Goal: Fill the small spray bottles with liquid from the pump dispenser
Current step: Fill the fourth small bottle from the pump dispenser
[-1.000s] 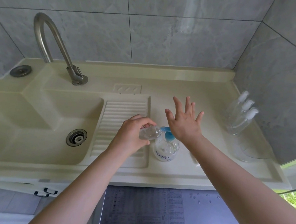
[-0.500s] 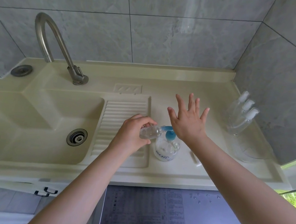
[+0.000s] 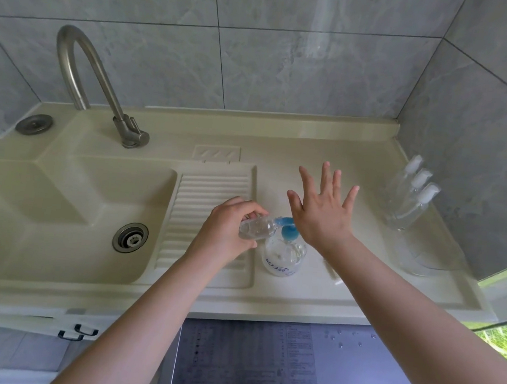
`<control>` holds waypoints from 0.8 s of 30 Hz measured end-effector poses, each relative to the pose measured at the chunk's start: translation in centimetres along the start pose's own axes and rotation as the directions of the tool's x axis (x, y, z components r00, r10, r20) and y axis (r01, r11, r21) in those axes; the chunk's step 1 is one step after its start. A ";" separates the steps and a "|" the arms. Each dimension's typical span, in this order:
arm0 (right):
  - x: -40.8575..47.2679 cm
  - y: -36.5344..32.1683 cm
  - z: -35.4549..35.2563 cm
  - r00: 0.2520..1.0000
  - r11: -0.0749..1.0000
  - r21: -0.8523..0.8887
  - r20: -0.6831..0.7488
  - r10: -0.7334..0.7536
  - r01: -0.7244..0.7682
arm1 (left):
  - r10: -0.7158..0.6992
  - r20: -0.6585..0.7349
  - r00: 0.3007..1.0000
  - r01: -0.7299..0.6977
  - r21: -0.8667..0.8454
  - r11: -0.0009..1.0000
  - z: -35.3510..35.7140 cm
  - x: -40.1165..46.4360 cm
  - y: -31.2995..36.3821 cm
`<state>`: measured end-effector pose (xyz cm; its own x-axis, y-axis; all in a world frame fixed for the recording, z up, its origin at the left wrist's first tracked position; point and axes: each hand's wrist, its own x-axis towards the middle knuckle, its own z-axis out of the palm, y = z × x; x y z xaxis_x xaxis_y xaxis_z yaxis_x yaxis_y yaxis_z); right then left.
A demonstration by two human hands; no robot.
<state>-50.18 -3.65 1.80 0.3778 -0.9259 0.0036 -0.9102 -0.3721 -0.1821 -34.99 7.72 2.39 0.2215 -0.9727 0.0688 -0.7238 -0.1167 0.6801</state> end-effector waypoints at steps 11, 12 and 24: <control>-0.9 0.2 0.7 0.997 1.000 0.015 0.080 0.007 -0.008 | 0.005 -0.009 1.000 -0.005 0.008 1.000 0.1 0.0 0.1; -0.9 0.4 0.6 0.997 0.999 0.030 0.075 0.015 -0.017 | 0.006 -0.009 1.000 -0.006 0.008 1.000 0.2 0.0 0.1; -0.8 0.3 1.5 0.995 0.999 0.047 0.102 0.000 -0.005 | -0.008 -0.006 1.000 0.008 0.009 1.000 0.2 0.0 -0.2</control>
<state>-50.53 -2.94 0.31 0.3929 -0.9145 -0.0966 -0.9030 -0.3639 -0.2282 -34.95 7.74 2.13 0.2312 -0.9705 0.0681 -0.7278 -0.1261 0.6741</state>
